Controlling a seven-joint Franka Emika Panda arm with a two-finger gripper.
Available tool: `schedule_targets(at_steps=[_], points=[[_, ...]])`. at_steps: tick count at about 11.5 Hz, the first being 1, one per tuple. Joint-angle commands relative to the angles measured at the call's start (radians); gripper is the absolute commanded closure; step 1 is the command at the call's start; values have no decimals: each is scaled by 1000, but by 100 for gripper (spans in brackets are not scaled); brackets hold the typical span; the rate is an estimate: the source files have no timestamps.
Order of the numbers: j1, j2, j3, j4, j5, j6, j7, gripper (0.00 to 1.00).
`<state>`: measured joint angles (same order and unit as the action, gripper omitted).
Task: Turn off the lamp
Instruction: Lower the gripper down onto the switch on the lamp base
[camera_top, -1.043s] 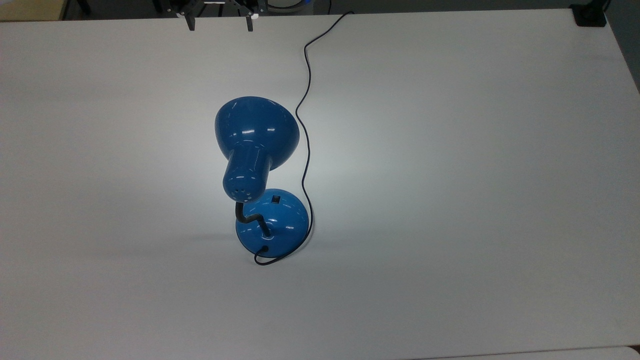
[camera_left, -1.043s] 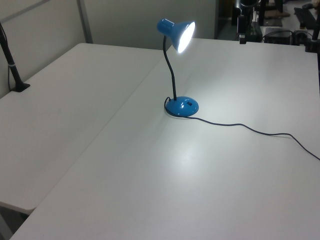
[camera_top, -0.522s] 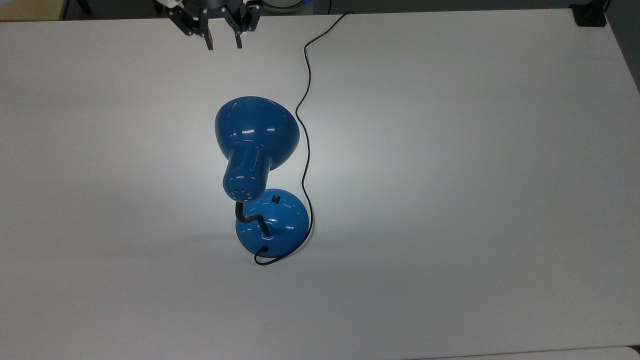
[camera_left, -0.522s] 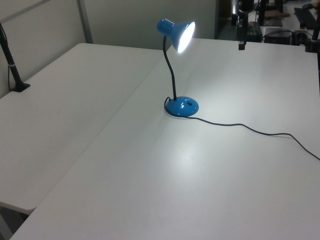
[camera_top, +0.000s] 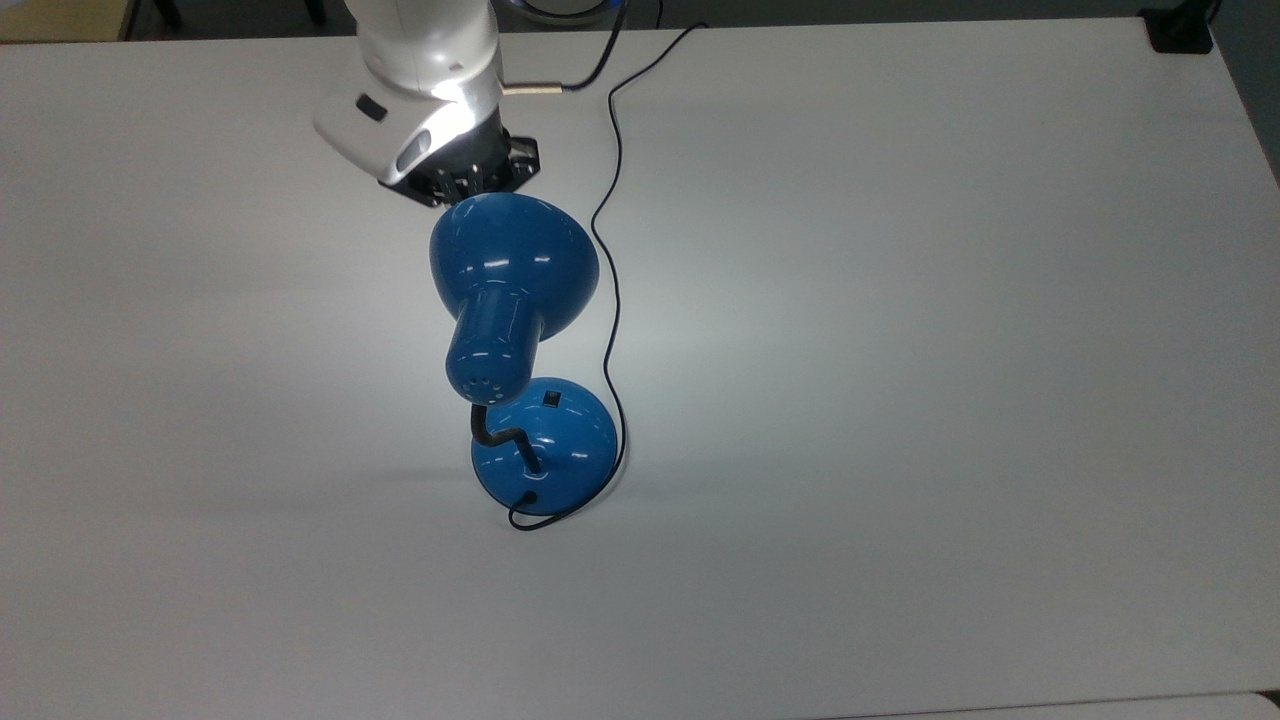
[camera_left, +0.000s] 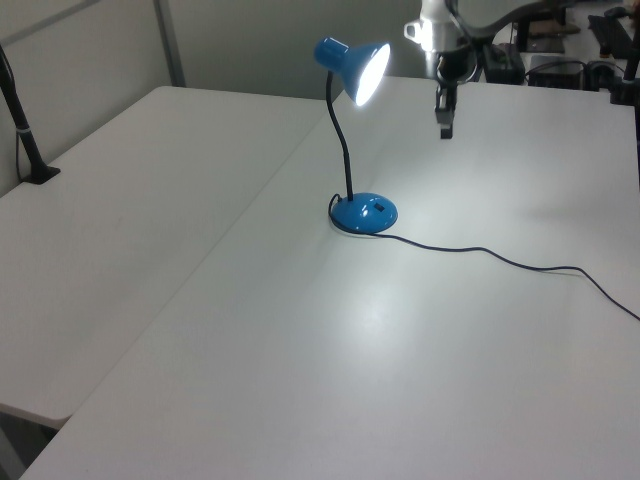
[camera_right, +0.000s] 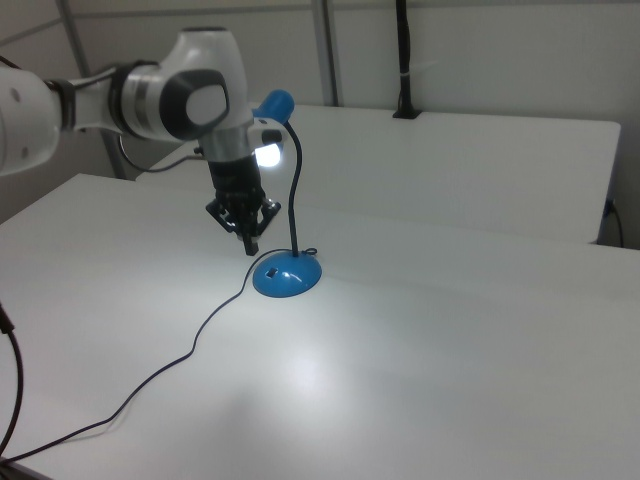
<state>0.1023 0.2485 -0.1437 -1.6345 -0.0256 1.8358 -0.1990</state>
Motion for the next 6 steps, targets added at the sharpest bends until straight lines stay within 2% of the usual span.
schedule_targets(at_steps=[1,3,6], points=[[62,79,-5,-7,21,121,1,100],[76,101,-5,-53,20,250,59,100],[77,100,-4,-129,21,420,53,100]])
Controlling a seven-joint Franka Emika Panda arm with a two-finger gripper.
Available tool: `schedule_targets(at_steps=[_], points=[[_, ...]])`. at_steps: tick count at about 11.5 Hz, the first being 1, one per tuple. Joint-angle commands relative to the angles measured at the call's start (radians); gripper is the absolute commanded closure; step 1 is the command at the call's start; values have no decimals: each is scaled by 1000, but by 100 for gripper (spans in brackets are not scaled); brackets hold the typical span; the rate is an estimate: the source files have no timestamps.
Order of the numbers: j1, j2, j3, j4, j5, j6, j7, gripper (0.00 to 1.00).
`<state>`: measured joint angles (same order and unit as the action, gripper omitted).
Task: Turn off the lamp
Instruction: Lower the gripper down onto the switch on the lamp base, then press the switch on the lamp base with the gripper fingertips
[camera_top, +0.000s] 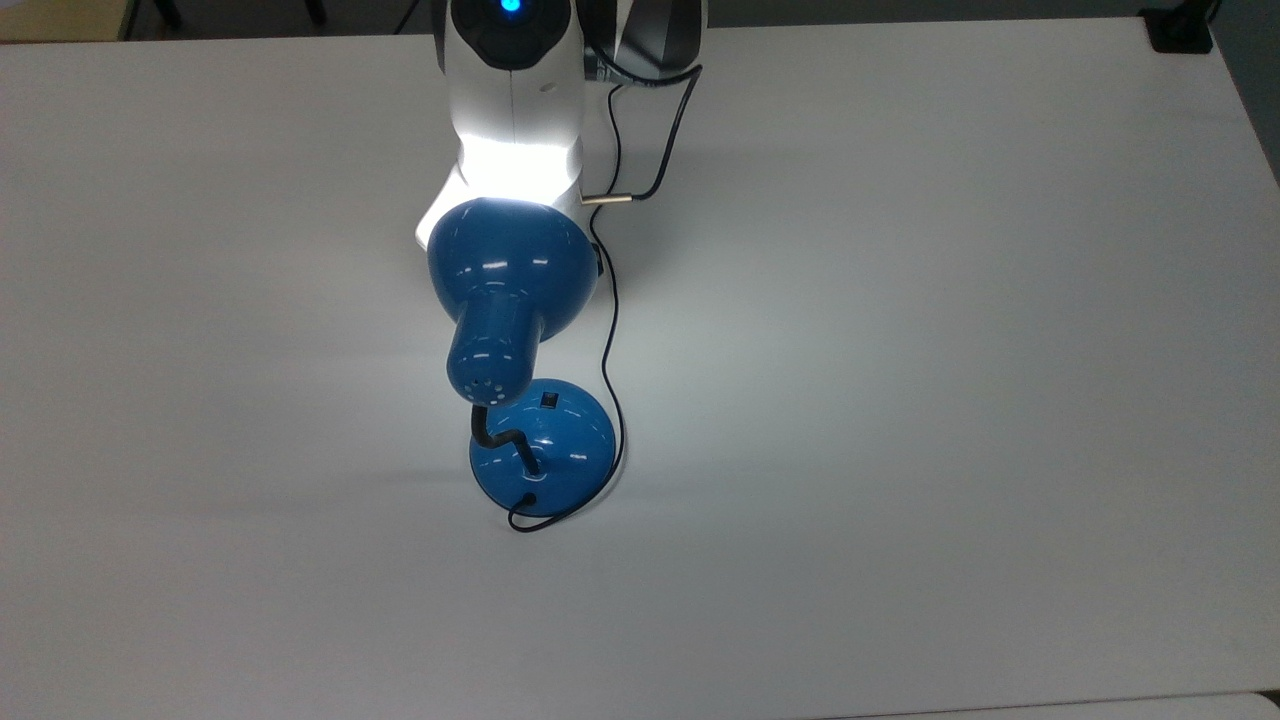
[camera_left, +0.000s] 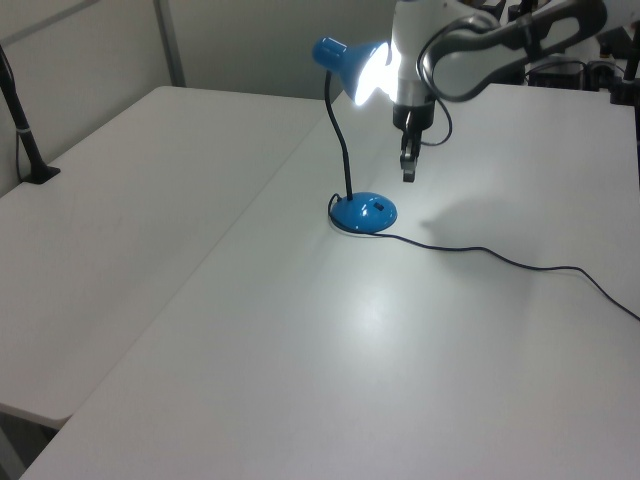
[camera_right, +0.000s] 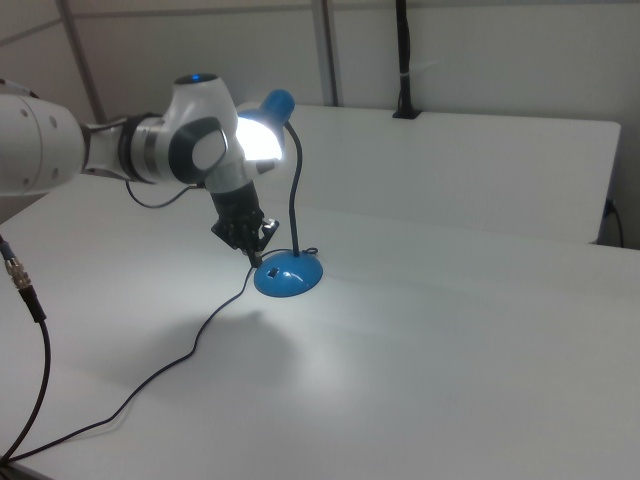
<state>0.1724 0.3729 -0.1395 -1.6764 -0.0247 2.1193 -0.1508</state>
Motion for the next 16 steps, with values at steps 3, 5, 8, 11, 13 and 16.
schedule_targets(at_steps=[3,5,8,11,13,16], points=[[-4,-32,-6,-108,20,163,-16,100],[-5,-19,-5,-111,23,253,-19,100],[-4,18,-6,-108,22,288,-29,100],[4,47,-6,-97,23,317,-20,100],[5,63,-6,-85,23,327,-15,100],[7,86,-6,-66,23,334,-15,100]])
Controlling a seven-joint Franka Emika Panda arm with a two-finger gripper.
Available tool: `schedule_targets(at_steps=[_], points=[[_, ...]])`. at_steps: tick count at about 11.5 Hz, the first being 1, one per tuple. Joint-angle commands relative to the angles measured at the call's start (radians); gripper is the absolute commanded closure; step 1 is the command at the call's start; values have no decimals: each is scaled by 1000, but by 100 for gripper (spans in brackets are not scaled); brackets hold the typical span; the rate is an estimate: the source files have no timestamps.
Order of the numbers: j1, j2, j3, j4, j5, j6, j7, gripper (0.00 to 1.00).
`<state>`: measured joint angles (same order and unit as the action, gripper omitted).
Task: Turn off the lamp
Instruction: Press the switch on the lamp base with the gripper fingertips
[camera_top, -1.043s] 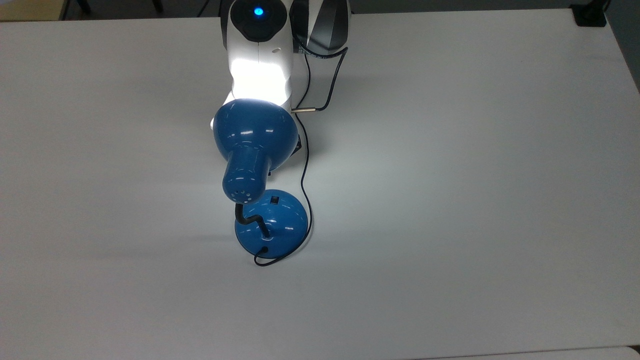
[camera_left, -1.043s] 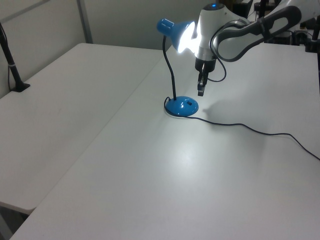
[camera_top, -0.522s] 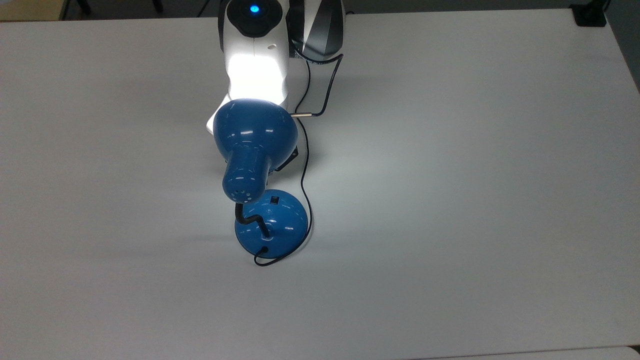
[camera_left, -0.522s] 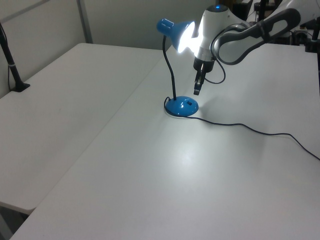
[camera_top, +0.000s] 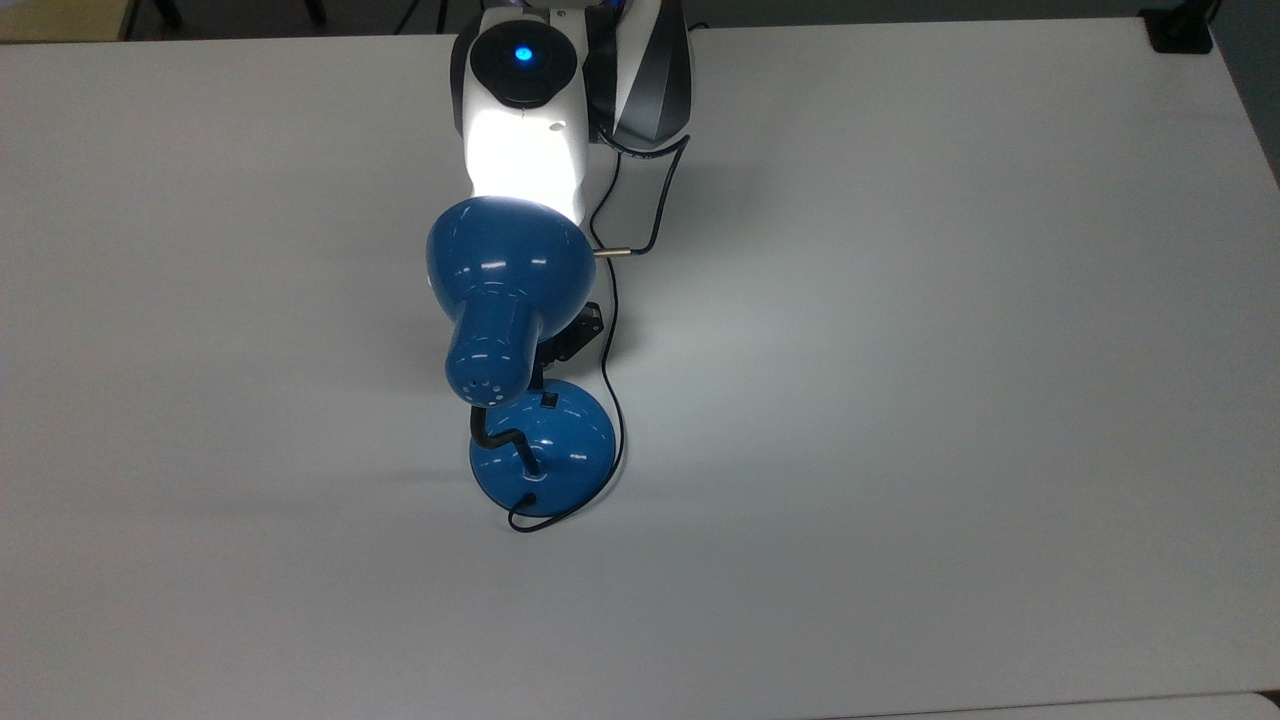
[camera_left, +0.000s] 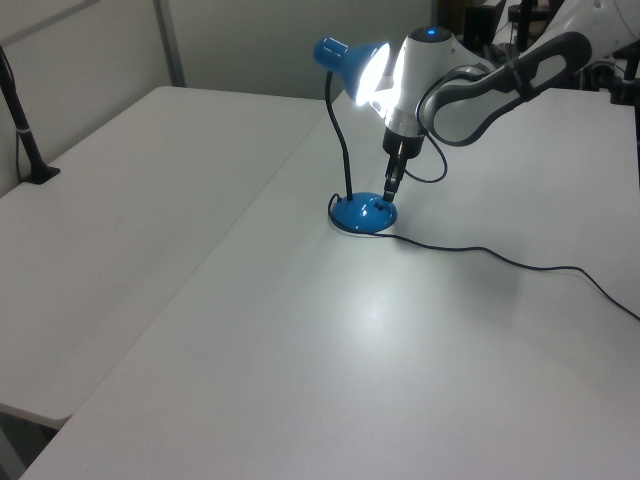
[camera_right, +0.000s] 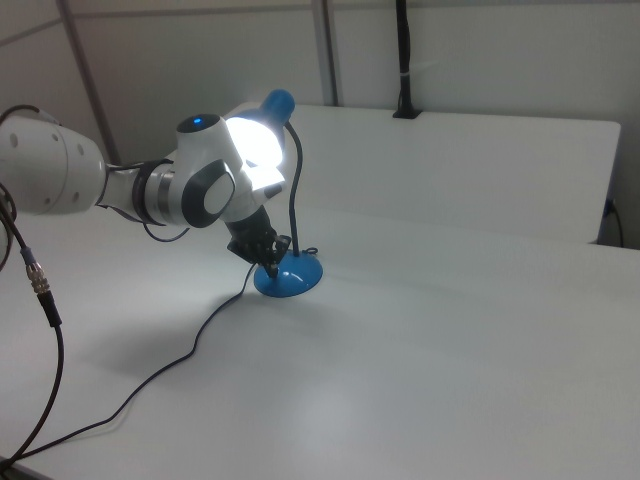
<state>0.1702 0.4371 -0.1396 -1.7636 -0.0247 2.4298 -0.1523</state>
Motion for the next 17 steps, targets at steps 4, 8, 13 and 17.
schedule_targets(at_steps=[4,8,13,17], points=[[23,35,-3,24,23,26,-10,100],[43,60,-2,18,14,68,-3,100],[46,57,-3,-22,8,66,-4,100],[45,-22,-2,-85,9,46,16,100]])
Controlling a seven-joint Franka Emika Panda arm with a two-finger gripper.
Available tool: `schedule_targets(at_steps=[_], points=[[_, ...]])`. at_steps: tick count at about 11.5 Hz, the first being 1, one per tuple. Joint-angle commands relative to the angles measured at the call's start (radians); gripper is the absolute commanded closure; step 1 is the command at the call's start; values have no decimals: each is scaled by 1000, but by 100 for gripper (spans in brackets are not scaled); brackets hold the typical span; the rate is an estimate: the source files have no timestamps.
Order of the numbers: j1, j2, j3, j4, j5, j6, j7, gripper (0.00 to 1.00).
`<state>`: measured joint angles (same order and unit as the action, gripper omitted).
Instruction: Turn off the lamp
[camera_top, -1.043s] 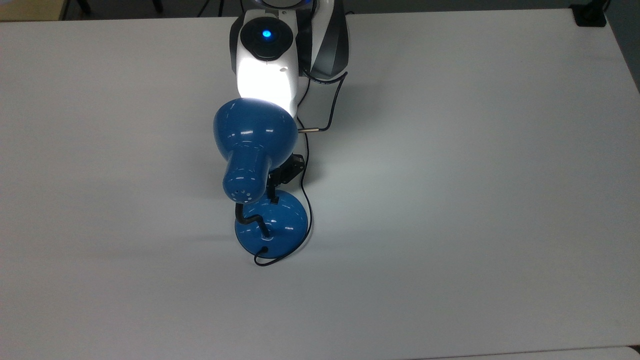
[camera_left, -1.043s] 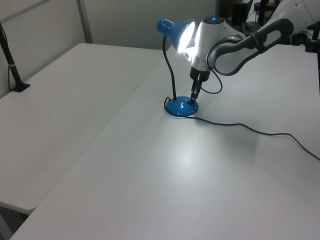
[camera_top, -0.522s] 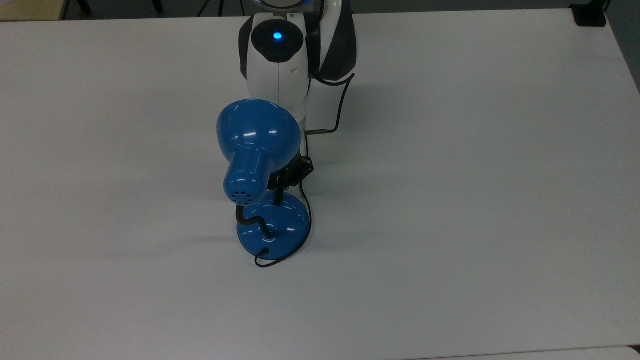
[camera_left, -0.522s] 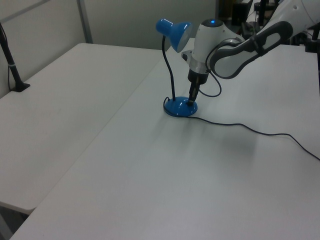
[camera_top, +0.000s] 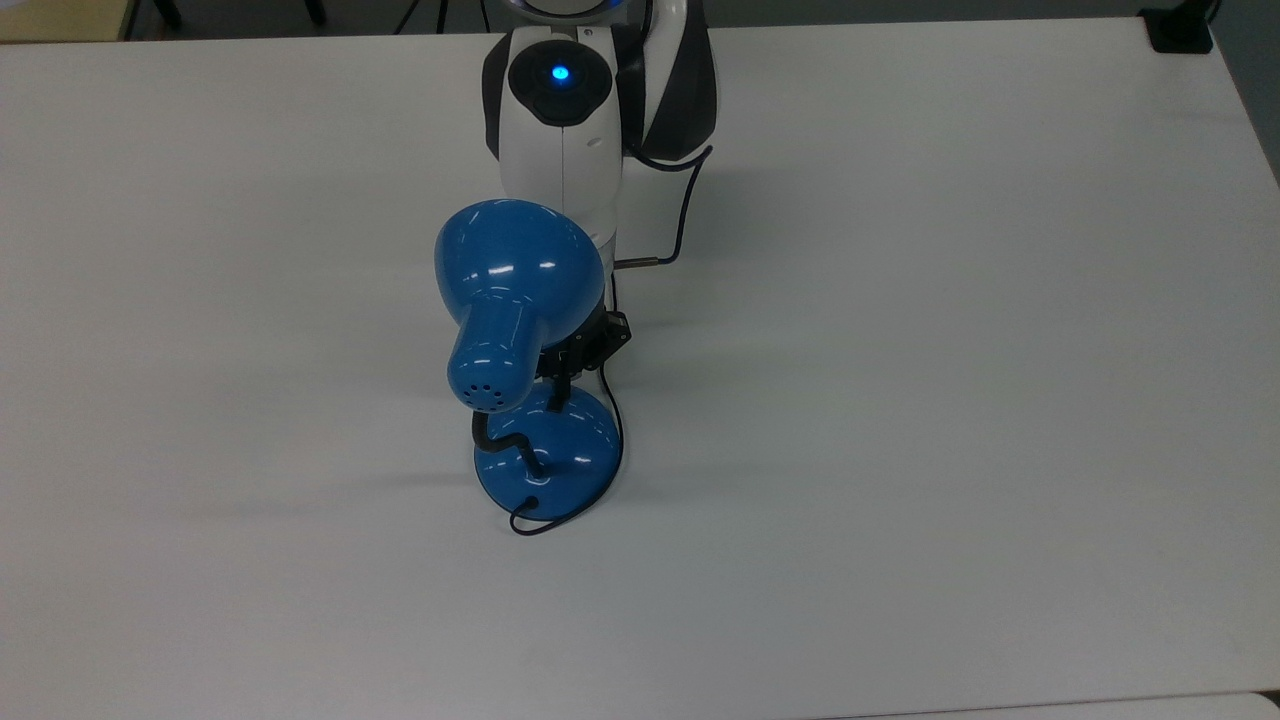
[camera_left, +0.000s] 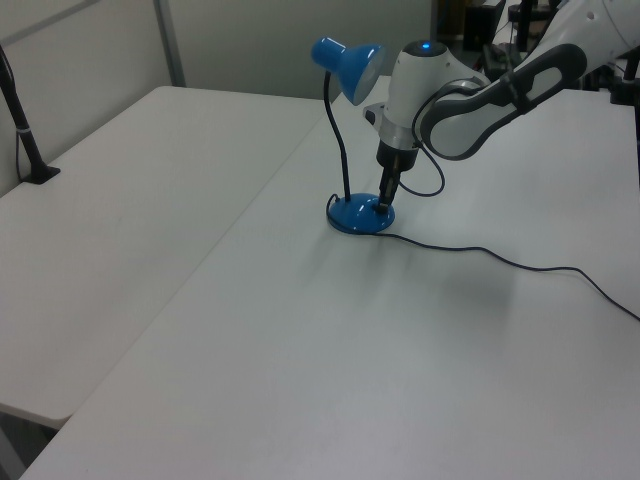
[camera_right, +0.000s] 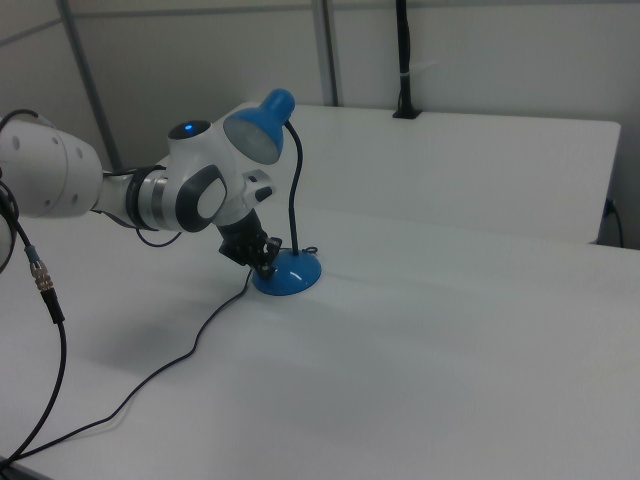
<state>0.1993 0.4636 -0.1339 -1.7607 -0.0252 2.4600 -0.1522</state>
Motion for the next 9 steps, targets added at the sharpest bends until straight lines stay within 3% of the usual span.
schedule_targets(at_steps=[1,4,5,6,7,9], points=[[11,-112,-7,-98,10,-66,57,100],[15,-308,-7,-95,10,-459,85,100],[6,-366,-9,-95,10,-549,85,94],[-3,-417,-9,-92,10,-622,85,43],[-20,-465,-9,-83,8,-685,85,0],[-35,-494,-10,-13,-39,-795,141,0]])
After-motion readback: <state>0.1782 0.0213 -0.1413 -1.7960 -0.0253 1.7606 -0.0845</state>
